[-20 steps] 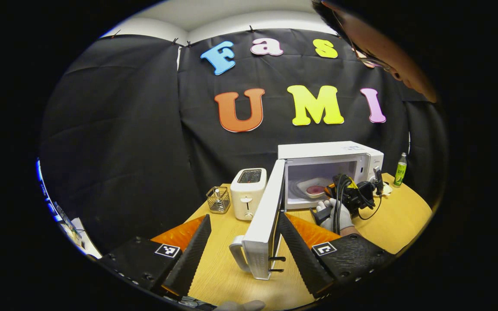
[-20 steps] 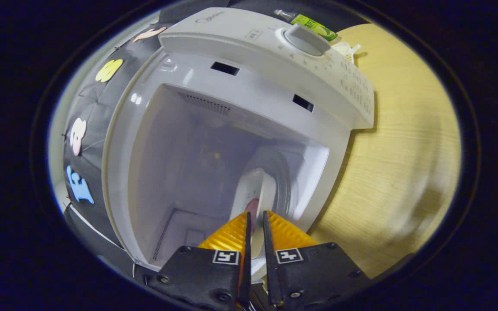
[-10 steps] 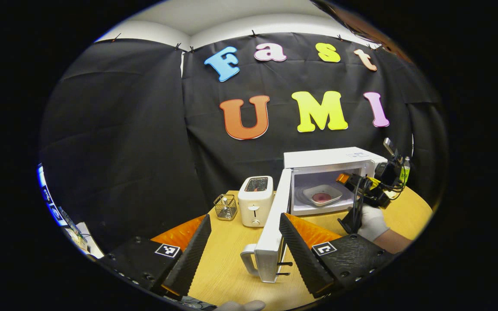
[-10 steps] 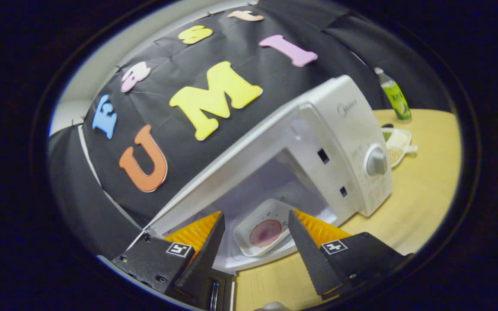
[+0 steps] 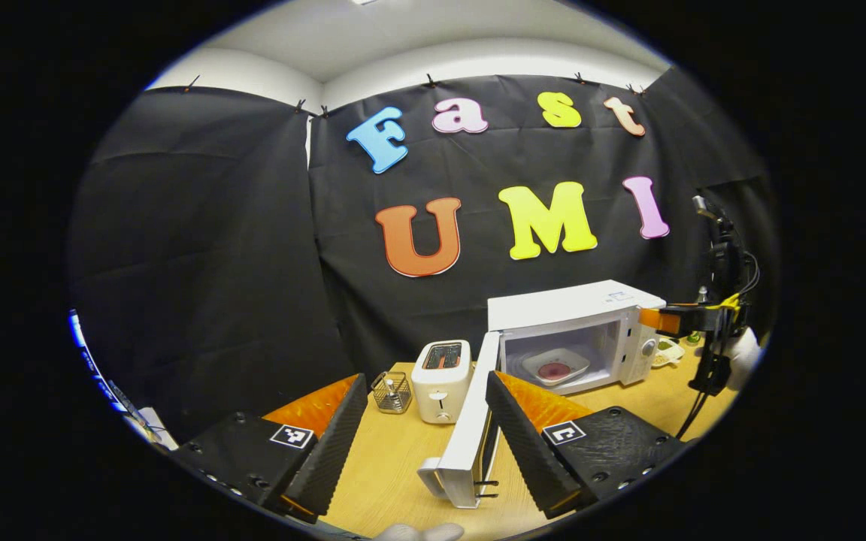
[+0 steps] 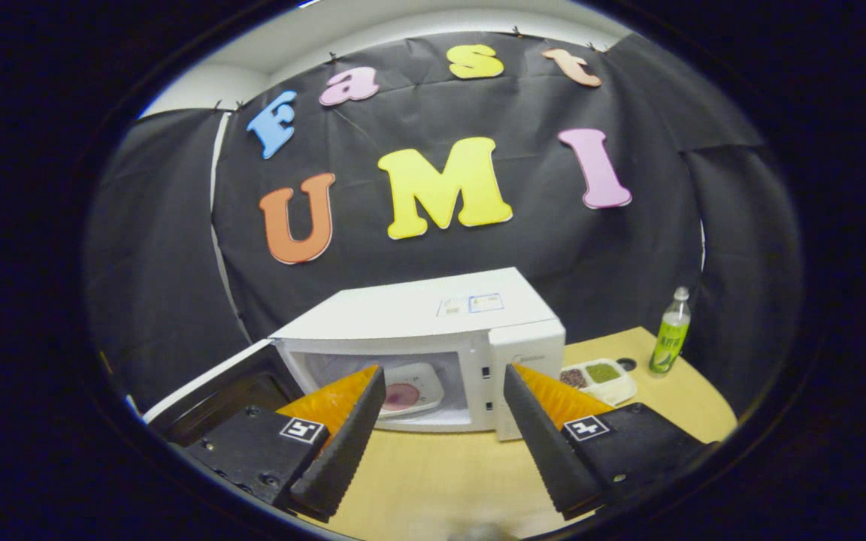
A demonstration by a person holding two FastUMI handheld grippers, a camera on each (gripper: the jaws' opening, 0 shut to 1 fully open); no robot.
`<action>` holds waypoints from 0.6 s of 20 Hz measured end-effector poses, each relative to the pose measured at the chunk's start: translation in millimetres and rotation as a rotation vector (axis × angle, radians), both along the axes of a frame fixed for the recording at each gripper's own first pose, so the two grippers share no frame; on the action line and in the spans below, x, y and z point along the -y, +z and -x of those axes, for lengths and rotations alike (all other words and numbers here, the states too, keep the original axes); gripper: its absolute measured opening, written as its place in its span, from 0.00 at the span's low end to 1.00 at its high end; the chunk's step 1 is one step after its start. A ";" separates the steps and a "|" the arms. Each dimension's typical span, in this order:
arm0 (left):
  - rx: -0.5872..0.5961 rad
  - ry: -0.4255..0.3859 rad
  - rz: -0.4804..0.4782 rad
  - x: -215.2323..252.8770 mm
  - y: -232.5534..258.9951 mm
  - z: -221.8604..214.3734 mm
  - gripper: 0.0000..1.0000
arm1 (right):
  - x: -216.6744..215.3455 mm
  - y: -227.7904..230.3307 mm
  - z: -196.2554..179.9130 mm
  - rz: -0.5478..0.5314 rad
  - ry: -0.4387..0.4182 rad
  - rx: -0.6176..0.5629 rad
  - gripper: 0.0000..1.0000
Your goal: Open the microwave oven with the left hand, put the food in, and close the microwave oven.
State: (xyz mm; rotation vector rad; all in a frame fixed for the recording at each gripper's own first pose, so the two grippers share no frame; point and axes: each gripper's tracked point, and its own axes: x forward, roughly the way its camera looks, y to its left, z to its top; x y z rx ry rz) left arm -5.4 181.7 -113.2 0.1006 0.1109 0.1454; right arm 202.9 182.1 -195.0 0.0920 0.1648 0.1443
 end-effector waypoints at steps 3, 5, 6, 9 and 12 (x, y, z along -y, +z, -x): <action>0.025 0.018 0.025 -11.0 7.6 -5.7 0.95 | 44.6 31.6 28.8 0.098 -0.015 0.016 1.00; 0.033 0.034 0.024 -23.3 5.7 -9.1 0.95 | 67.7 56.5 47.8 0.107 -0.037 0.036 1.00; 0.031 0.038 0.018 -28.9 1.6 -11.4 0.95 | 79.1 67.8 56.0 0.115 -0.052 0.045 1.00; 0.023 0.062 0.004 -45.8 -13.6 -10.7 0.93 | 98.6 91.1 80.9 0.128 -0.068 0.054 1.00; 0.001 0.089 0.051 -58.3 -34.8 -9.3 0.88 | 109.5 106.1 100.4 0.141 -0.070 0.047 0.92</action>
